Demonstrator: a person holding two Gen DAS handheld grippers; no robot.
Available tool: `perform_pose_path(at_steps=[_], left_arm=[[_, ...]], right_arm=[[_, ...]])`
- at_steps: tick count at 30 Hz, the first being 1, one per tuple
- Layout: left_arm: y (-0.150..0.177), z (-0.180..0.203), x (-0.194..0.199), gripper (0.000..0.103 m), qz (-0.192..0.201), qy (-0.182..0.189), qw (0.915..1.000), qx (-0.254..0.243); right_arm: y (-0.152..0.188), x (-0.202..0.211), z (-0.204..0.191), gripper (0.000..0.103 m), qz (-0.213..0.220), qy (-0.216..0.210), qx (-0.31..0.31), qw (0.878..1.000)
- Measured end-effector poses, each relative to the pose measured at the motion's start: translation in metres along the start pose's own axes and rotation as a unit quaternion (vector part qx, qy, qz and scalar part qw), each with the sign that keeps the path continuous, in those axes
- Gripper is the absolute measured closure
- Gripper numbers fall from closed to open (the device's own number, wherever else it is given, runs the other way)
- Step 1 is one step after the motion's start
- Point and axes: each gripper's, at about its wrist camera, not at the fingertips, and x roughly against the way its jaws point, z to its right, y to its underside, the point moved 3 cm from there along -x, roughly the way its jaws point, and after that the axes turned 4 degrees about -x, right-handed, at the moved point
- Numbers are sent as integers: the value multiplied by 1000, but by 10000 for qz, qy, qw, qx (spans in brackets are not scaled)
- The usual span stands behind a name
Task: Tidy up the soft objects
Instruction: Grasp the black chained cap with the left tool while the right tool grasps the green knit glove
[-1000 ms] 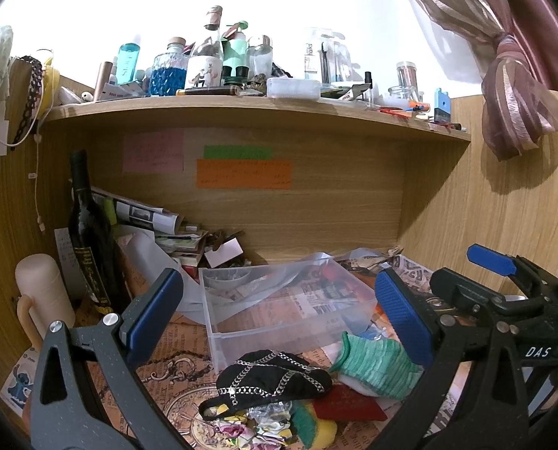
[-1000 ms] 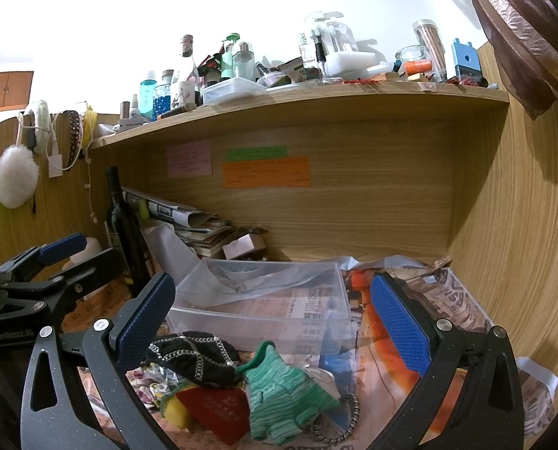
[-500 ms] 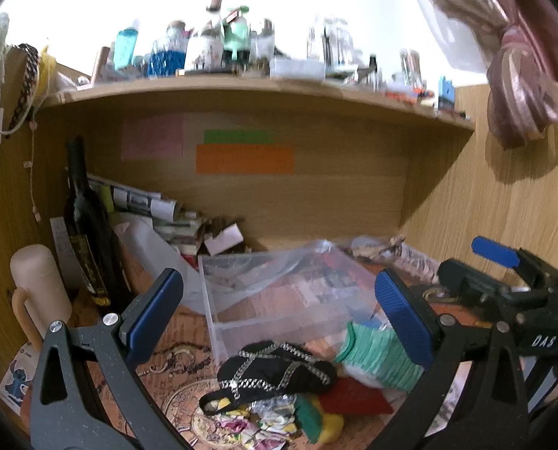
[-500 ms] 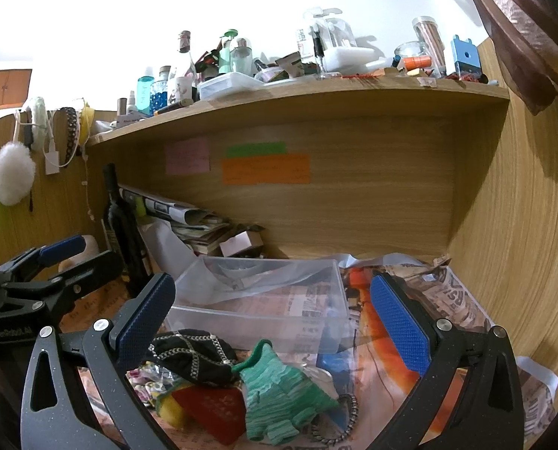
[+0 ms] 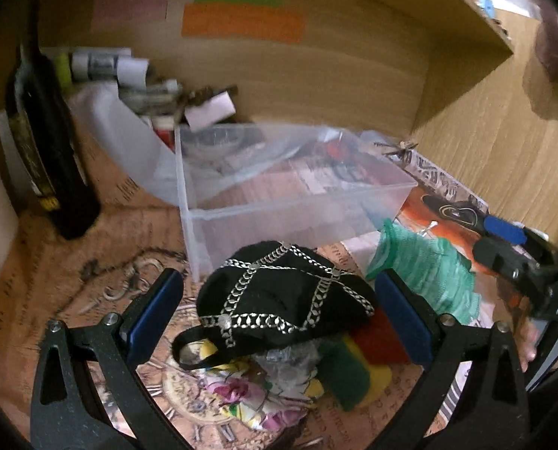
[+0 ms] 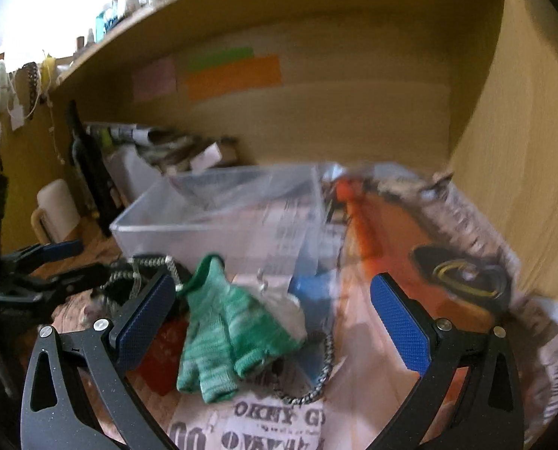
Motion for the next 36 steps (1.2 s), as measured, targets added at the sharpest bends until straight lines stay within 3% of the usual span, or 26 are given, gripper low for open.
perform_pose_path(at_steps=[4, 5, 6, 13, 16, 21, 24, 36], left_arm=[[3, -6, -15, 1, -193, 65, 9997, 146], [4, -7, -18, 8, -241, 87, 9996, 150], [5, -7, -21, 14, -301, 109, 9994, 143], [8, -12, -27, 22, -355, 240, 9988, 216], [10, -9, -27, 35, -359, 258, 9989, 160], [11, -5, -19, 50, -267, 234, 9993, 137], [7, -4, -13, 56, -216, 235, 9994, 157], [-24, 5, 19, 69, 303, 276, 9991, 104]], right_arm=[[4, -11, -4, 1, -186, -126, 81, 9997], [4, -13, -5, 2, -210, -151, 123, 9996], [4, -16, -7, 8, -262, -198, 179, 9993], [10, -36, -20, 43, -613, -410, 451, 9963], [14, -39, -22, 60, -702, -386, 526, 9954], [11, -34, -22, 75, -634, -368, 572, 9957], [8, -31, -24, 80, -538, -335, 613, 9961], [-15, -9, -20, 80, 97, -364, 446, 9983]])
